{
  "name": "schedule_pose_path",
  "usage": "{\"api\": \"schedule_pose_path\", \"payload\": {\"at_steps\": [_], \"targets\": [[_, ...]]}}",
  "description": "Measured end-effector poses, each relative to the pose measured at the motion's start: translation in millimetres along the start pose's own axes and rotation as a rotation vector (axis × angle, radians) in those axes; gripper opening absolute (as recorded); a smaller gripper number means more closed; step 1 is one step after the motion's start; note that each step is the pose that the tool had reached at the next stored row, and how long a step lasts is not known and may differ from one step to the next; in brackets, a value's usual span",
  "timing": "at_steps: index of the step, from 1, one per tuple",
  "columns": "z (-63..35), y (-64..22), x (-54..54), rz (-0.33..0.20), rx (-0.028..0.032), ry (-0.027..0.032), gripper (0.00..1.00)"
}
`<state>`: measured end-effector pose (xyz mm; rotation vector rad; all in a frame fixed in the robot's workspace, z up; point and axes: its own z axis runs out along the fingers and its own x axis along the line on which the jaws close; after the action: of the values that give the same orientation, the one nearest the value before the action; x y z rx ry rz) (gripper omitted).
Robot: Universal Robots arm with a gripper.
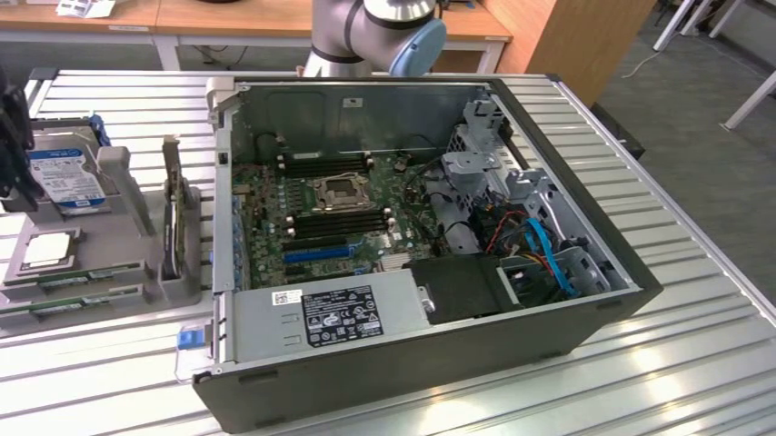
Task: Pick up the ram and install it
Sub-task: 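Pick up the ram and move it above insertion slot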
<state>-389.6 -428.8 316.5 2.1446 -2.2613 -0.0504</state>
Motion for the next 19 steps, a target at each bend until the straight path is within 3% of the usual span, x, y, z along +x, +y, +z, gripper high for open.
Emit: {"api": "schedule_pose_path", "payload": {"at_steps": [19], "targets": [[12.5,-0.5,0.0,0.000,-0.0001,0.0001,0.24]]}}
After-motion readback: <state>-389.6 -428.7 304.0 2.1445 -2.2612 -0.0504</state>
